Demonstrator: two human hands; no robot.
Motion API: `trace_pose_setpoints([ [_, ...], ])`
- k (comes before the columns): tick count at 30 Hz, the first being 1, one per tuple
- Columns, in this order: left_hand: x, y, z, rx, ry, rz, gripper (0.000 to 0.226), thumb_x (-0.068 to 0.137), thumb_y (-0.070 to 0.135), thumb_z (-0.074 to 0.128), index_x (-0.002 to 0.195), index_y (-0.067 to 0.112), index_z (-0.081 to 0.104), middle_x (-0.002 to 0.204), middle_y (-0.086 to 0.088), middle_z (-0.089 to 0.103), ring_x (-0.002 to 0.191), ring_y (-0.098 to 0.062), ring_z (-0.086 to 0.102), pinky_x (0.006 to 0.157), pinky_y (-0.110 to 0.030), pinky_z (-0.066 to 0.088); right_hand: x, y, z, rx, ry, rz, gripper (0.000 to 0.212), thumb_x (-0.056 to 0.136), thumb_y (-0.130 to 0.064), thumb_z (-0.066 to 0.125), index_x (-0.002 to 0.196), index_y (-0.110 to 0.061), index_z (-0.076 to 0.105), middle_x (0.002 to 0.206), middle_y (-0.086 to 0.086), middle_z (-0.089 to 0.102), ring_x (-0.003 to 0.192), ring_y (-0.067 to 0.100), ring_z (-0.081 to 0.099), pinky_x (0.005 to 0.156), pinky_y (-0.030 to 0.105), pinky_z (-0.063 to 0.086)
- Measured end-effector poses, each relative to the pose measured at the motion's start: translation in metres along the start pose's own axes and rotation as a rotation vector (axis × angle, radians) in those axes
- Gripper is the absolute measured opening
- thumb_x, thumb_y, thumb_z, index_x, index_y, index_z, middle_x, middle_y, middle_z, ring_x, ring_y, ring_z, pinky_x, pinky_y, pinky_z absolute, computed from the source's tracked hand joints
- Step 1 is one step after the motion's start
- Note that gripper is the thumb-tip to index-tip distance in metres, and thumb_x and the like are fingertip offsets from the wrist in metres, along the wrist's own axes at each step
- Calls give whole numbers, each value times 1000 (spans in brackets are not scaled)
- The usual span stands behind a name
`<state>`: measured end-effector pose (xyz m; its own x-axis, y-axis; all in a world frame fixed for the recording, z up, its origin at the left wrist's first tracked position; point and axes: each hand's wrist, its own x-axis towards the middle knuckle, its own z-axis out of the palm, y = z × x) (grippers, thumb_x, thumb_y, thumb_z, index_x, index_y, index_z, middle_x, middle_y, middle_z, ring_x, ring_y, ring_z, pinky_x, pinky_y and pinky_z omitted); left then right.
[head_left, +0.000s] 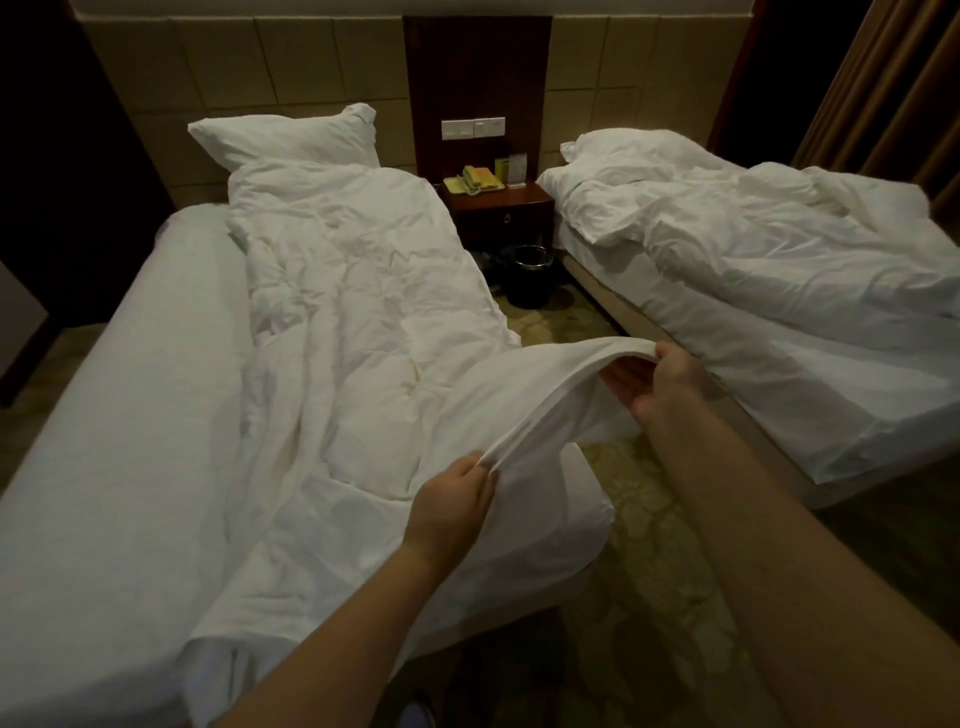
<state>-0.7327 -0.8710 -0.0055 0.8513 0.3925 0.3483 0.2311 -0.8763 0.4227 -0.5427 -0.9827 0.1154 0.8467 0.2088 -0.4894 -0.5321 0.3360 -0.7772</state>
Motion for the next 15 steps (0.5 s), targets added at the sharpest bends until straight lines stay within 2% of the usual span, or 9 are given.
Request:
trace_pose_setpoints([
  [2, -2, -16, -14, -1, 21, 109, 44, 97, 34, 37, 90, 8, 71, 98, -7, 71, 80, -23, 69, 69, -25, 52, 8, 3, -6, -112, 78, -41, 46, 98, -21, 47, 140, -4, 35, 112, 15, 55, 94, 27, 59, 80, 40, 55],
  [4, 5, -31, -35, 78, 16, 169, 49, 99, 37, 32, 90, 9, 71, 97, -7, 71, 82, -22, 68, 69, -25, 53, 13, 7, -11, -265, 121, -78, 52, 97, -20, 50, 143, -8, 29, 118, 13, 51, 97, 26, 55, 85, 38, 52],
  [5, 11, -38, -47, 130, 12, 190, 48, 99, 36, 32, 89, 10, 70, 94, -6, 71, 79, -22, 67, 66, -24, 52, 17, 12, -14, -321, 131, -62, 51, 97, -20, 51, 142, -8, 31, 117, 12, 52, 93, 25, 56, 82, 36, 51],
  [7, 25, -52, -67, 257, -23, 209, 40, 94, 33, 37, 84, 11, 70, 86, -4, 70, 73, -21, 66, 58, -22, 51, 19, 22, -16, -362, 130, 7, 46, 97, -21, 51, 137, -3, 38, 102, 11, 55, 76, 21, 55, 69, 32, 49],
  [9, 44, -56, -85, 283, -101, 137, 33, 89, 27, 41, 80, 9, 68, 80, -7, 67, 70, -26, 66, 57, -24, 50, 16, 29, -9, -382, 113, 43, 32, 99, -21, 49, 125, -2, 45, 87, 11, 53, 68, 18, 51, 59, 28, 47],
  [10, 57, -53, -95, 258, -76, 82, 33, 91, 24, 41, 79, 5, 66, 80, -11, 66, 72, -30, 65, 60, -28, 48, 14, 31, -3, -379, 98, 39, 26, 100, -22, 47, 119, -4, 46, 88, 13, 54, 70, 19, 53, 60, 28, 47],
  [11, 71, -49, -106, 227, -18, 27, 33, 94, 22, 43, 79, 1, 64, 83, -15, 65, 76, -33, 64, 65, -31, 46, 12, 30, 7, -380, 86, 9, 26, 99, -22, 46, 119, -5, 46, 95, 15, 57, 76, 23, 56, 65, 30, 51],
  [13, 97, -37, -132, 170, 82, -67, 32, 98, 18, 45, 81, -2, 63, 89, -19, 65, 83, -34, 61, 72, -32, 41, 7, 18, 30, -419, 52, -124, 32, 99, -22, 42, 123, -1, 48, 114, 19, 58, 98, 34, 59, 85, 42, 52],
  [15, 117, -23, -158, 116, 140, -35, 23, 97, 15, 50, 88, 1, 67, 92, -16, 67, 86, -29, 62, 74, -29, 38, 12, -2, 56, -446, 25, -292, 39, 96, -19, 44, 124, 6, 51, 118, 18, 57, 111, 37, 56, 97, 48, 47],
])
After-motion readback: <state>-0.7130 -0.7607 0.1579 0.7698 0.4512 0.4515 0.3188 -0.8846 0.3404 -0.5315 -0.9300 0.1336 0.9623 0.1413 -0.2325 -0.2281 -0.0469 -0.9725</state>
